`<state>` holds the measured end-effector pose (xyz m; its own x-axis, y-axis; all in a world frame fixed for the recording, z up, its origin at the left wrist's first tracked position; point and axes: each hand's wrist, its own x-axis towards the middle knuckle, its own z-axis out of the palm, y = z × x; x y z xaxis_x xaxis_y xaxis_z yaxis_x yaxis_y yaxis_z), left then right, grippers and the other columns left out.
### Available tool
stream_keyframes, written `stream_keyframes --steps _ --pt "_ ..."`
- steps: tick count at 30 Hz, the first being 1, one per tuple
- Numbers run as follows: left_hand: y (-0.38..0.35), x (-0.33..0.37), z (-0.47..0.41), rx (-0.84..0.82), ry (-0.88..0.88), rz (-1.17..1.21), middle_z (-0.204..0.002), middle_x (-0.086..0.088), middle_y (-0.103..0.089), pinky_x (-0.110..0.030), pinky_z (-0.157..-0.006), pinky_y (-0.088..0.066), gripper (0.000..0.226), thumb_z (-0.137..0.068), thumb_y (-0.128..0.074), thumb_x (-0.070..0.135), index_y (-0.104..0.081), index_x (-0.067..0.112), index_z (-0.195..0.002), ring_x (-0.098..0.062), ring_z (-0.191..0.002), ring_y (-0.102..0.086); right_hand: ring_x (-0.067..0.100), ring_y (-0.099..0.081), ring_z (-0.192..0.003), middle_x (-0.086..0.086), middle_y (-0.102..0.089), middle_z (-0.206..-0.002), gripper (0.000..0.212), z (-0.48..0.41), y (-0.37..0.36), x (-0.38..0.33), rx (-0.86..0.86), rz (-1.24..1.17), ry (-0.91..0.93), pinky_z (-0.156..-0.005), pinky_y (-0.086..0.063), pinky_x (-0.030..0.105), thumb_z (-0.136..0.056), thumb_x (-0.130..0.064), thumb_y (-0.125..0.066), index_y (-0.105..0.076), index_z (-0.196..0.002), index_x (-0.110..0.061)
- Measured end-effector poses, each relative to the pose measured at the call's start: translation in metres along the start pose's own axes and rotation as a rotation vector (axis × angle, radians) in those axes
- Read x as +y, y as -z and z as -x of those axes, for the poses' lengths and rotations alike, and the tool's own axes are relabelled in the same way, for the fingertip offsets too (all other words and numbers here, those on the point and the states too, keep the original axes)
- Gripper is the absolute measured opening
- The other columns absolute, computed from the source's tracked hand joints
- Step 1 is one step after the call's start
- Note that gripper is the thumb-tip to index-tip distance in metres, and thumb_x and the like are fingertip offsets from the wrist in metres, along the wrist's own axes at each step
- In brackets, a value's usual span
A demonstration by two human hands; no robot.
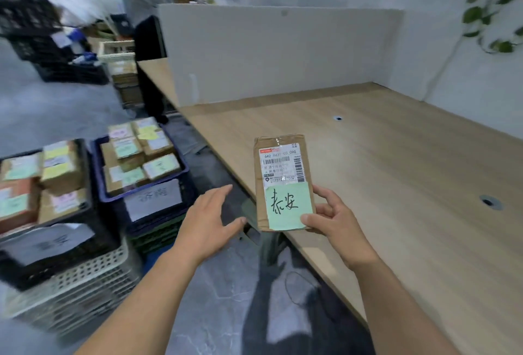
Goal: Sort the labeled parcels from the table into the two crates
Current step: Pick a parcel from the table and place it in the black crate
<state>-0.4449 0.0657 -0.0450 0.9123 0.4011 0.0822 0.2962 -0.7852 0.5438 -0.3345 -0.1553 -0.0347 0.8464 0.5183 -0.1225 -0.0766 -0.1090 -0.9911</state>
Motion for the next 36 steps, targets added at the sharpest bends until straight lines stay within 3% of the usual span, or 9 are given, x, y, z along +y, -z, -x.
stream_keyframes --steps 8,13,17,21,30,36 --pt "0.063 -0.096 0.034 0.126 0.175 -0.088 -0.155 0.005 -0.025 -0.03 -0.113 -0.02 0.077 -0.088 -0.058 0.05 -0.02 0.025 -0.15 -0.015 -0.142 -0.021 0.019 -0.073 -0.09 0.005 -0.076 -0.097 0.054 -0.042 -0.126 -0.007 -0.209 0.017 0.007 -0.074 -0.057 0.029 -0.083 0.01 -0.065 -0.054 -0.126 -0.021" --pt "0.086 -0.142 0.054 0.184 0.298 -0.076 -0.154 0.004 -0.027 -0.033 -0.114 -0.024 0.077 -0.087 -0.059 0.049 -0.022 0.024 -0.15 -0.017 -0.14 -0.025 0.014 -0.073 -0.089 -0.001 -0.077 -0.093 0.055 -0.065 -0.189 -0.008 -0.369 0.057 0.011 -0.07 -0.057 0.024 -0.085 0.008 -0.064 -0.051 -0.128 -0.024" --pt "0.099 -0.178 0.063 0.211 0.398 -0.102 -0.155 0.005 -0.026 -0.033 -0.114 -0.023 0.078 -0.087 -0.059 0.05 -0.021 0.025 -0.15 -0.015 -0.141 -0.024 0.018 -0.072 -0.095 0.003 -0.076 -0.099 0.058 -0.089 -0.239 0.002 -0.464 0.089 0.004 -0.081 -0.058 0.034 -0.085 0.005 -0.065 -0.049 -0.134 -0.021" --pt "0.113 -0.217 0.06 0.216 0.488 -0.122 -0.155 0.007 -0.025 -0.033 -0.113 -0.021 0.078 -0.087 -0.059 0.05 -0.02 0.027 -0.15 -0.014 -0.141 -0.023 0.016 -0.072 -0.095 0.001 -0.076 -0.097 0.056 -0.118 -0.289 0.01 -0.552 0.078 -0.026 -0.078 -0.058 0.029 -0.085 0.004 -0.066 -0.051 -0.131 -0.024" --pt "0.159 -0.294 0.008 0.191 0.573 -0.133 -0.154 0.008 -0.025 -0.033 -0.112 -0.024 0.076 -0.087 -0.059 0.049 -0.02 0.029 -0.149 -0.014 -0.14 -0.023 0.016 -0.071 -0.099 0.001 -0.075 -0.104 0.057 -0.202 -0.386 0.006 -0.656 0.053 -0.094 -0.084 -0.057 0.033 -0.087 0.0 -0.066 -0.046 -0.135 -0.023" --pt "0.185 -0.337 -0.017 0.167 0.639 -0.121 -0.156 0.008 -0.022 -0.032 -0.112 -0.023 0.075 -0.088 -0.058 0.048 -0.018 0.031 -0.15 -0.013 -0.142 -0.021 0.012 -0.071 -0.092 0.003 -0.073 -0.105 0.055 -0.248 -0.44 0.004 -0.686 0.057 -0.113 -0.068 -0.055 0.02 -0.088 0.001 -0.065 -0.047 -0.134 -0.023"
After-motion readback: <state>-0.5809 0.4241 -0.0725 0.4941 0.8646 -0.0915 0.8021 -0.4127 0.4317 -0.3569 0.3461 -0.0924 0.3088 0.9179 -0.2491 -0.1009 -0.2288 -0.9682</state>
